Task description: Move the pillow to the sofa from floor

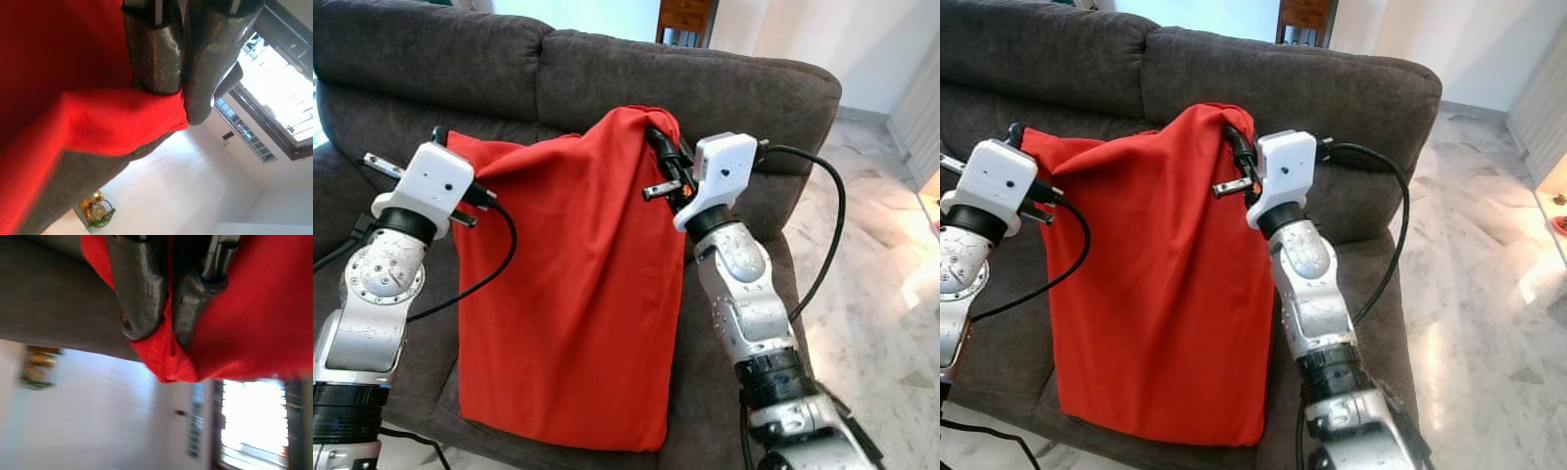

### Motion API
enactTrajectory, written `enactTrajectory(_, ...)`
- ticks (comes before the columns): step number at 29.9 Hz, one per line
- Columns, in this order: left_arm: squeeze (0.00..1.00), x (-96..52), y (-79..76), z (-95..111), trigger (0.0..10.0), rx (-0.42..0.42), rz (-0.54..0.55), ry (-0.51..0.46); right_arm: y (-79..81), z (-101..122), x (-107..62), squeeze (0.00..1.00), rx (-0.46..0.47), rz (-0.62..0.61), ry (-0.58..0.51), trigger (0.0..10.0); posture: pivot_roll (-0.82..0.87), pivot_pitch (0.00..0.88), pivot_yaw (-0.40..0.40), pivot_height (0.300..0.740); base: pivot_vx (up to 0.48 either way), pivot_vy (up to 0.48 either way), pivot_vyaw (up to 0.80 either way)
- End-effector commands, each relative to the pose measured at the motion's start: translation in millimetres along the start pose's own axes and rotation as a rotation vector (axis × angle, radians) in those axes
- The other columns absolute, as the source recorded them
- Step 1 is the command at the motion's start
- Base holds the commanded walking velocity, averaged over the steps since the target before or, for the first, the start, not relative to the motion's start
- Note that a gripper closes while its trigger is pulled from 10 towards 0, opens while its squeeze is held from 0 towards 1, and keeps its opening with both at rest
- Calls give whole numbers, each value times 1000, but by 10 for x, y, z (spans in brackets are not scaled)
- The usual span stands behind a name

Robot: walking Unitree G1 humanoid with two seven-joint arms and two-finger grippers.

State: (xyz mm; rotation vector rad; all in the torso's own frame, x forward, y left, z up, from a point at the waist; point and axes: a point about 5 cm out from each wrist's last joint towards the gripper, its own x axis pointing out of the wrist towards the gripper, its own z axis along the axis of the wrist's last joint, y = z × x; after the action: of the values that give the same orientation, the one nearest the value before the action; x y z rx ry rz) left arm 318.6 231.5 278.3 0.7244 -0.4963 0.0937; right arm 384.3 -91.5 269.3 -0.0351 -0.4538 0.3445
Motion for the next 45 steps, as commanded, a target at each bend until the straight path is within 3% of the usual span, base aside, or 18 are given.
enactTrajectory(1,0,100,92,61,10000,16,-2,-44,-226,227,65,0,-42,-108,-95,10000,185,115,-58,740,0,0,0)
enactTrajectory(10,0,235,149,17,10000,57,-9,-41,-442,130,25,0,-78,-193,-39,10000,177,118,-55,740,0,0,0)
enactTrajectory(17,0,204,202,-76,10000,100,-17,-23,-628,-75,-73,0,-153,-297,77,10000,180,125,-63,740,0,0,0)
enactTrajectory(19,0,239,307,-92,10000,127,-4,-22,-776,-125,-141,0,-165,-363,111,10000,185,128,-61,740,0,0,0)
enactTrajectory(26,0,235,374,-131,10000,143,9,-13,-893,-112,-176,0,-172,-417,116,10000,180,131,-62,740,0,0,0)
enactTrajectory(35,0,70,106,-217,10000,113,-77,18,-694,-398,-294,0,-164,-328,208,10000,180,141,-67,740,0,0,0)
enactTrajectory(38,0,-28,-57,-193,10000,98,-121,28,-587,-526,-374,0,-165,-256,250,10000,177,143,-67,740,0,0,0)
enactTrajectory(45,0,-230,-337,-126,10000,41,-187,38,-565,-701,-583,0,-166,-219,327,10000,174,152,-78,740,0,0,0)
